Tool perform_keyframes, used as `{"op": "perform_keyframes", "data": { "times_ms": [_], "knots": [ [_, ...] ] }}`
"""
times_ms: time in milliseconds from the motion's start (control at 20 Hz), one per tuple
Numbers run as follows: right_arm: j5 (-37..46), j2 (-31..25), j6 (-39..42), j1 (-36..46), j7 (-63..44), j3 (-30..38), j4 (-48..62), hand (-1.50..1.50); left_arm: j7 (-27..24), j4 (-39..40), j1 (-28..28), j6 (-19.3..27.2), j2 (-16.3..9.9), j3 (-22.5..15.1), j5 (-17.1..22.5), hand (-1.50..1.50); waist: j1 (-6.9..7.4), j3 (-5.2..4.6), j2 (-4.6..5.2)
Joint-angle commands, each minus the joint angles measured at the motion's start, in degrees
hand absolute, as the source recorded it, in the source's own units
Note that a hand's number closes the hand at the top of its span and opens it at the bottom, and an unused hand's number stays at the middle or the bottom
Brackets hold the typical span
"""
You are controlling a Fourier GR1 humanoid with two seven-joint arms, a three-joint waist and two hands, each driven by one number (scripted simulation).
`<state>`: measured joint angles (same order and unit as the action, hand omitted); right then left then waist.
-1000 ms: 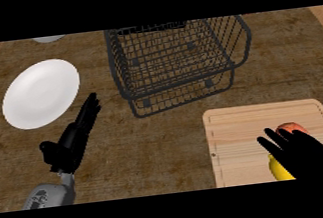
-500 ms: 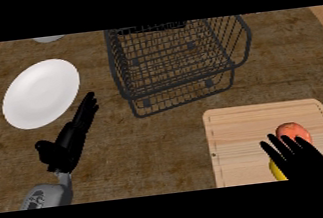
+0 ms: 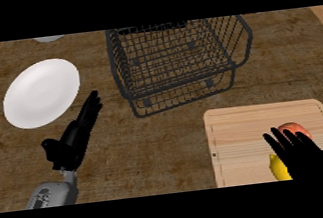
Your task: Pick the lemon from the cutting board and place it in the tiered basket
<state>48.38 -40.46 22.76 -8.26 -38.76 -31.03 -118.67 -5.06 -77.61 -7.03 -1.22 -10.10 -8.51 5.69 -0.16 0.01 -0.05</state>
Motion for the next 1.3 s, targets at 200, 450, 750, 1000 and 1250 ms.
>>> {"op": "perform_keyframes", "data": {
  "times_ms": [200,450,750,1000,1250],
  "knots": [
    [2.2,5.8,2.0,1.4,5.6,3.8,6.8,-1.50,-0.2,1.6,-0.2,-3.2,0.6,2.2,-0.5,0.00,0.13,-0.01,0.04],
    [5.6,5.3,-2.0,-2.1,11.9,6.1,10.1,-1.50,0.9,-1.6,0.7,-3.3,0.6,3.5,-1.2,0.00,0.10,-0.01,0.00],
    [7.1,8.1,-3.2,-5.2,14.9,5.1,8.9,1.50,-3.4,3.1,0.6,-4.8,0.6,4.7,-2.7,0.00,-0.03,-0.02,0.03],
    [8.3,10.3,-11.1,-1.2,24.2,6.3,16.1,1.50,1.9,-1.2,0.7,-2.0,3.0,3.1,-3.9,0.00,0.12,0.00,0.04],
    [9.5,11.0,-12.2,-4.3,27.8,8.0,15.2,1.50,1.8,-1.8,1.4,-3.9,2.4,3.9,-4.3,0.00,0.00,0.00,0.01]
  ]
}}
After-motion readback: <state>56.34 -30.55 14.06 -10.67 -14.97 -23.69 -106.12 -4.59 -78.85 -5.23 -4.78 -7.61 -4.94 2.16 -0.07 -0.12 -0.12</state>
